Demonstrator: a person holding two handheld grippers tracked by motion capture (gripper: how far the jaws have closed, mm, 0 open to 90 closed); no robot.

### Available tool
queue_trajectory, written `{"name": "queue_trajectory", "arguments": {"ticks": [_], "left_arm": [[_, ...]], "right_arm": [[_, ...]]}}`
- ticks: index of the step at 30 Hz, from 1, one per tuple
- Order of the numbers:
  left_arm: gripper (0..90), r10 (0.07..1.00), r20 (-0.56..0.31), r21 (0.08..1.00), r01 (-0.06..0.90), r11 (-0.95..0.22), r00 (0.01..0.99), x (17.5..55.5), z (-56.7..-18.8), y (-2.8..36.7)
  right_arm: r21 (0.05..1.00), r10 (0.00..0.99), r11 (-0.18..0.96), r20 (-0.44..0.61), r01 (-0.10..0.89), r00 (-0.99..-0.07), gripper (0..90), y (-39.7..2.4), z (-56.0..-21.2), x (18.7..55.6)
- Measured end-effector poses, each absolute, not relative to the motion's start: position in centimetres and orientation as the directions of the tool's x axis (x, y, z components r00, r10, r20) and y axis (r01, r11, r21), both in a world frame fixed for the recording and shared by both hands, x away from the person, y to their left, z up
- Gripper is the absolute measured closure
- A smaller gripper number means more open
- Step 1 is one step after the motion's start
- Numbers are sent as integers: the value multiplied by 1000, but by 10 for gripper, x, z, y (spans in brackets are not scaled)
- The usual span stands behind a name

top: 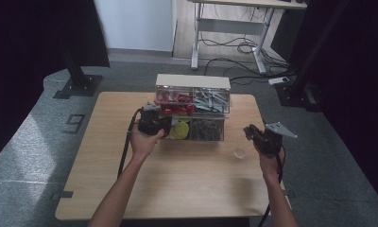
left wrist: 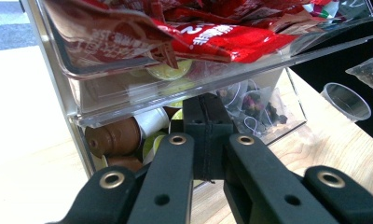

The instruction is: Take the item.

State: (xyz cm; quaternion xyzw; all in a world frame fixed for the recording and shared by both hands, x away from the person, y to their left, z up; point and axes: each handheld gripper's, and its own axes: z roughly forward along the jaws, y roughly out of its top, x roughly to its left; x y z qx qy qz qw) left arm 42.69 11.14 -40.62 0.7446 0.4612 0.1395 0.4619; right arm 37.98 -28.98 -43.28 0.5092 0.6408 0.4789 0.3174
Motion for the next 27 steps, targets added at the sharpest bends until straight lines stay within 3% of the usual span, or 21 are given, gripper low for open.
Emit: {"name": "queue_trajectory", "arguments": {"ticks": [6, 9, 27], "left_arm": [[900, 815, -219, 816, 558, -148, 536, 427, -406, 111], [900, 815, -219, 817, 558, -148, 537, 427, -406, 111], [900, 813, -220, 816, 558, -149, 539, 426, -406, 110]], "right_arm": [[936, 957, 20, 85, 352, -279, 878, -291, -435, 381], [936, 956, 35, 71, 350, -285, 788, -289, -436, 381], [943, 947, 30, 79, 331, -311, 577, -284, -440, 372]]}}
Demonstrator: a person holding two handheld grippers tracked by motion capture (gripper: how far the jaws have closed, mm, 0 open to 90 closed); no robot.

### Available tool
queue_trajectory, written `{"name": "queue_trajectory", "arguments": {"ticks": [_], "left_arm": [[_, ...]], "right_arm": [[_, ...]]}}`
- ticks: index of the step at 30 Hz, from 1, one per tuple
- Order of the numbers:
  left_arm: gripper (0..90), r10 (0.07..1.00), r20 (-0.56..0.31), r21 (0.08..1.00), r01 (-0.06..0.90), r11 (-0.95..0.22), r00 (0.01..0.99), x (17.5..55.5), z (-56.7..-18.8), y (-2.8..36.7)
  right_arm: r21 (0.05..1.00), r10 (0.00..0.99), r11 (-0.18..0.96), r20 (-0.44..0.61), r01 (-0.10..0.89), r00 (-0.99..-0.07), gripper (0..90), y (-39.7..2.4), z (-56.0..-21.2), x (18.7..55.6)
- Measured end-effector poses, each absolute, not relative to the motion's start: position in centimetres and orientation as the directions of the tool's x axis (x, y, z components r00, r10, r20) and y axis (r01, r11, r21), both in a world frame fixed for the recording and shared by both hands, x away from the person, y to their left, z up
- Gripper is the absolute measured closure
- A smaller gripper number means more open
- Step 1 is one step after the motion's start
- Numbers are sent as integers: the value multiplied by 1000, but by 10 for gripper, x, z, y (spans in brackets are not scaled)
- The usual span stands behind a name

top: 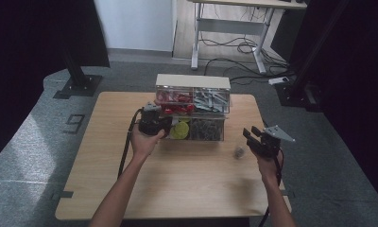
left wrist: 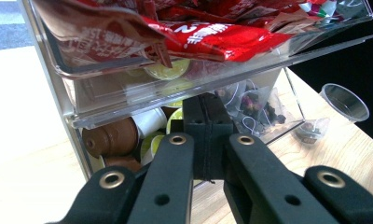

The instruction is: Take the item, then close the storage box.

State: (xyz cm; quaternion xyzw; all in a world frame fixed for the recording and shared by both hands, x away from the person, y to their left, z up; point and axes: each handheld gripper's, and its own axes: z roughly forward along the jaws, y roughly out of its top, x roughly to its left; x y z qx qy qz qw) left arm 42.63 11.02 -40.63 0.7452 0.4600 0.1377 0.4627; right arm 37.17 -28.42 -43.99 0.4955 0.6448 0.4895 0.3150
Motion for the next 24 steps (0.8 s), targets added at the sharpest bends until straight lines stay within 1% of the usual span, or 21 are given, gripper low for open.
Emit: {"name": "queue_trajectory", "arguments": {"ticks": [9, 24], "left_arm": [[900, 813, -226, 815, 561, -144, 537, 426, -409, 111], [900, 810, -229, 818, 558, -140, 540, 423, -410, 113]], "right_arm": [[941, 935, 17, 106, 339, -340, 542, -281, -447, 363], [939, 922, 0, 133, 343, -364, 537, -276, -458, 349]]}}
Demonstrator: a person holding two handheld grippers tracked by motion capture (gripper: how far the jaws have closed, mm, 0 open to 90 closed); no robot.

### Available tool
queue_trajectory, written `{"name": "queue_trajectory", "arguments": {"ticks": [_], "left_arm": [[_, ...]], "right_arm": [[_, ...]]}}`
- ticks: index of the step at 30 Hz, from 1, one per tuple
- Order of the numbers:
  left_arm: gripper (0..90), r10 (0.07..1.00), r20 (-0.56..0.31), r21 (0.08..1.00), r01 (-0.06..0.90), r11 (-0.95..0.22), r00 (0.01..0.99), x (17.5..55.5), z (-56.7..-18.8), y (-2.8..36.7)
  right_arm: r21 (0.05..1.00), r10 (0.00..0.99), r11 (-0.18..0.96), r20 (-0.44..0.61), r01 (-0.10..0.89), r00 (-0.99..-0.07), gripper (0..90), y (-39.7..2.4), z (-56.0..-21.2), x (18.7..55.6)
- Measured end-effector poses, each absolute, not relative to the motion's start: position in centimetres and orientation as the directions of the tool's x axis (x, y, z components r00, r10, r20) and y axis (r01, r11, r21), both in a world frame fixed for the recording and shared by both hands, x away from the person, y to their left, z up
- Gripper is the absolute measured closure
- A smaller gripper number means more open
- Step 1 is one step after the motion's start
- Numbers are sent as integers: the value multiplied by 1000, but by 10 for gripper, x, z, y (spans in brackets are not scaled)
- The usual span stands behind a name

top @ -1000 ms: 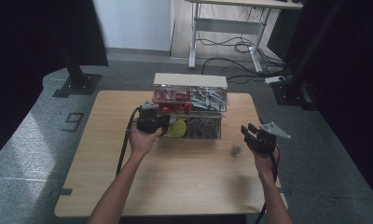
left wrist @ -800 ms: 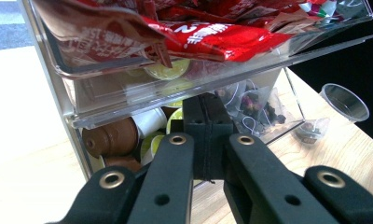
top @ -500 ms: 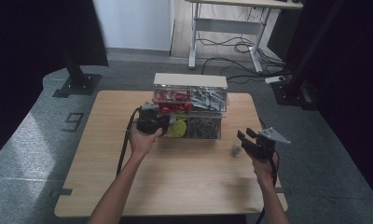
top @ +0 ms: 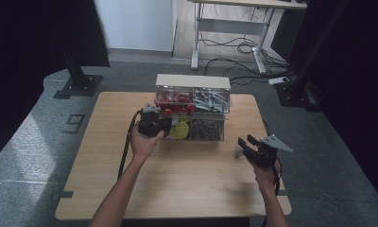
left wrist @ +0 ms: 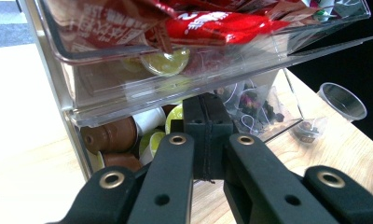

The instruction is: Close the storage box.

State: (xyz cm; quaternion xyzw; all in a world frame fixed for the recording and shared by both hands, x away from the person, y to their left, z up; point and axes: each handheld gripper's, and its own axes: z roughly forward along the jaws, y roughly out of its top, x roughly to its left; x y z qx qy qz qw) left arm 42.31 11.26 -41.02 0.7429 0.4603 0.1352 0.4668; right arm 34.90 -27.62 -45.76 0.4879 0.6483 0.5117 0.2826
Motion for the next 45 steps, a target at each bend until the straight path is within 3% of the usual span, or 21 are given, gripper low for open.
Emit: {"name": "queue_trajectory", "arguments": {"ticks": [45], "left_arm": [[900, 812, -256, 791, 597, -136, 525, 409, -446, 121]], "right_arm": [[920, 892, 40, 142, 389, -429, 541, -255, -495, 323]]}}
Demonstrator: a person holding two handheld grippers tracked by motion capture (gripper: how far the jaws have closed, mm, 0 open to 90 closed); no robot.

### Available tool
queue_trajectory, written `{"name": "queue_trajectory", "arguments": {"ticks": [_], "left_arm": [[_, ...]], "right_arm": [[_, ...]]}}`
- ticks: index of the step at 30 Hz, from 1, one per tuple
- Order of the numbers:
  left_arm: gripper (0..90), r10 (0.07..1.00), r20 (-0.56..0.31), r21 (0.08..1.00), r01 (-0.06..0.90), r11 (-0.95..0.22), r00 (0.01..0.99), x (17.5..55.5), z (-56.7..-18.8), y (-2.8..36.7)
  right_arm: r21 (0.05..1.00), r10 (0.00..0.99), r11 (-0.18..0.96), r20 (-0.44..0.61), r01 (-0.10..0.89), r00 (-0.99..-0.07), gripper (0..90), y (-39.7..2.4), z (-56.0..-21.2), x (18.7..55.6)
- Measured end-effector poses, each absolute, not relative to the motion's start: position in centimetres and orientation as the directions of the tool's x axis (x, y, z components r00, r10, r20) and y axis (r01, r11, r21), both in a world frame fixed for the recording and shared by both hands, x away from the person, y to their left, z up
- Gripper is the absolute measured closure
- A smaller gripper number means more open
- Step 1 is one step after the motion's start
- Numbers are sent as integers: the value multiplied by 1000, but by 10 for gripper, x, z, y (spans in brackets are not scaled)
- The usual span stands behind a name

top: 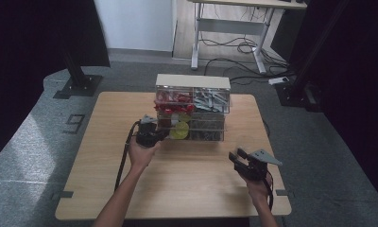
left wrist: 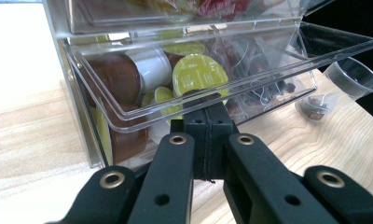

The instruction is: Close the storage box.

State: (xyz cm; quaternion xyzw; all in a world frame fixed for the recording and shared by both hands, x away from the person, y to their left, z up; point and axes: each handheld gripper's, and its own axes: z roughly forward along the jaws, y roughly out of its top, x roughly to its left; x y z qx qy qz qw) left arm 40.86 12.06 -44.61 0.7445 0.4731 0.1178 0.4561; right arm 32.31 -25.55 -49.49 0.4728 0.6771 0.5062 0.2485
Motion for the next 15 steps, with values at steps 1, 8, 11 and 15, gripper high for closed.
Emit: {"name": "queue_trajectory", "arguments": {"ticks": [1, 8, 11, 15], "left_arm": [[900, 812, -254, 789, 598, -139, 525, 408, -447, 120], [900, 810, -263, 782, 608, -139, 524, 407, -453, 119], [900, 811, -267, 779, 611, -137, 521, 406, -456, 119], [900, 811, -269, 775, 617, -139, 520, 406, -460, 119]], "right_arm": [[920, 892, 43, 141, 390, -430, 541, -255, -496, 323], [914, 890, 58, 135, 401, -436, 541, -252, -501, 324], [914, 889, 62, 133, 402, -439, 541, -251, -502, 324], [913, 889, 64, 131, 402, -440, 541, -251, -503, 323]]}}
